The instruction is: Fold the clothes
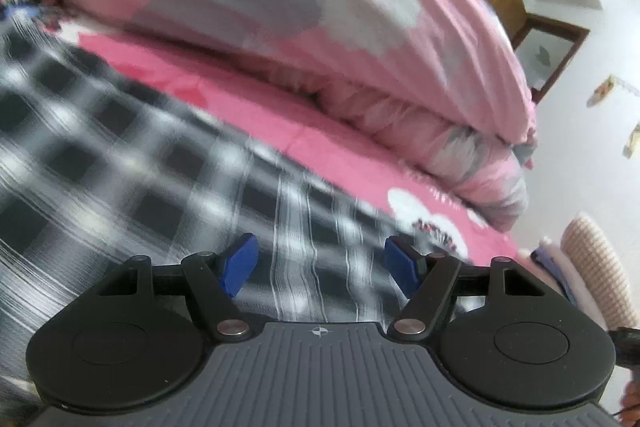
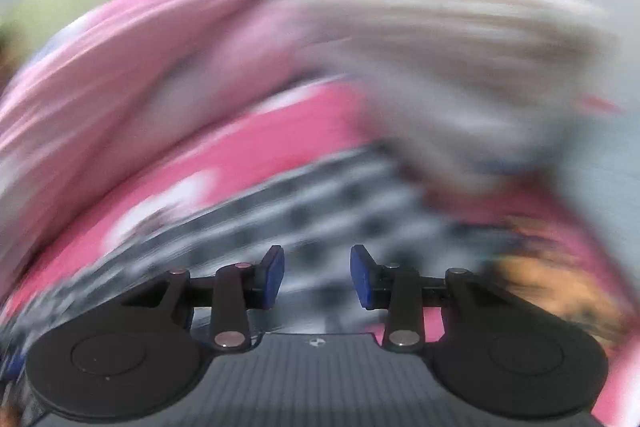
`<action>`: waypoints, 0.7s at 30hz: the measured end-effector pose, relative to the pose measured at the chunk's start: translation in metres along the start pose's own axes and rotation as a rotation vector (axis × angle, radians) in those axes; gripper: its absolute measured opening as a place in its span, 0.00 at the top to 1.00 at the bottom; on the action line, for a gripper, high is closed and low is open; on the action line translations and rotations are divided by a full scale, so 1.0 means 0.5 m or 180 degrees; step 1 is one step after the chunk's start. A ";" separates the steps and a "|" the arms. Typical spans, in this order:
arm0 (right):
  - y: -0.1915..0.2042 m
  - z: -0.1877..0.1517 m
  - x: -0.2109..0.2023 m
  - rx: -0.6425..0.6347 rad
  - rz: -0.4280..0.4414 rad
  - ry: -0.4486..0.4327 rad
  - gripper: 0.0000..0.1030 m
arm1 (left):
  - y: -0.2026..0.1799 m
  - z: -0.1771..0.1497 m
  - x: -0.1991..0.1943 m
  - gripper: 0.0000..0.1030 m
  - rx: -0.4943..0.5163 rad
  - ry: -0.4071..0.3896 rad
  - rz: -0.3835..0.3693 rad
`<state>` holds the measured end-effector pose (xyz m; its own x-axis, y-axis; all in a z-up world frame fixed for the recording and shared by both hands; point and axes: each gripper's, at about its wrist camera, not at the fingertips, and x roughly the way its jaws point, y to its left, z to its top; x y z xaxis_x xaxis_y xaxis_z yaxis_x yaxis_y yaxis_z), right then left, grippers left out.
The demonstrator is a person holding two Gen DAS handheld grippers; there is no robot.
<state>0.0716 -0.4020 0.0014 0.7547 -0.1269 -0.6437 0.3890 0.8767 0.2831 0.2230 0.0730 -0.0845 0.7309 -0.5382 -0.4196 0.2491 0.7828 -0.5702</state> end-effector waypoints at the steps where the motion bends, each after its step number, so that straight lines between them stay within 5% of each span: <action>1: 0.054 -0.005 0.029 -0.0246 0.0198 0.0144 0.62 | 0.003 0.010 -0.009 0.32 0.0067 -0.0026 0.0100; 4: 0.217 -0.035 0.126 -0.1027 0.0690 0.0587 0.63 | 0.024 0.035 -0.029 0.32 0.0262 -0.0141 0.0454; 8: 0.338 -0.108 0.211 -0.1699 0.0859 0.0917 0.63 | 0.085 0.062 -0.039 0.32 0.0111 -0.0231 0.0700; 14: 0.298 -0.195 0.135 -0.1885 0.0689 0.1157 0.63 | 0.134 0.077 -0.048 0.32 -0.0081 -0.0313 0.0906; 18: 0.308 -0.185 0.084 -0.2016 0.0478 0.1536 0.63 | 0.150 0.085 -0.046 0.32 -0.0115 -0.0322 0.1007; 21: 0.368 -0.146 0.095 -0.2060 0.0548 0.1336 0.63 | 0.153 0.084 -0.042 0.32 -0.0124 -0.0304 0.1014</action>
<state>0.1406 -0.2130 -0.0290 0.4637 0.1078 -0.8794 -0.1972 0.9802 0.0162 0.2534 0.1575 -0.0897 0.8249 -0.2354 -0.5140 -0.0244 0.8936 -0.4483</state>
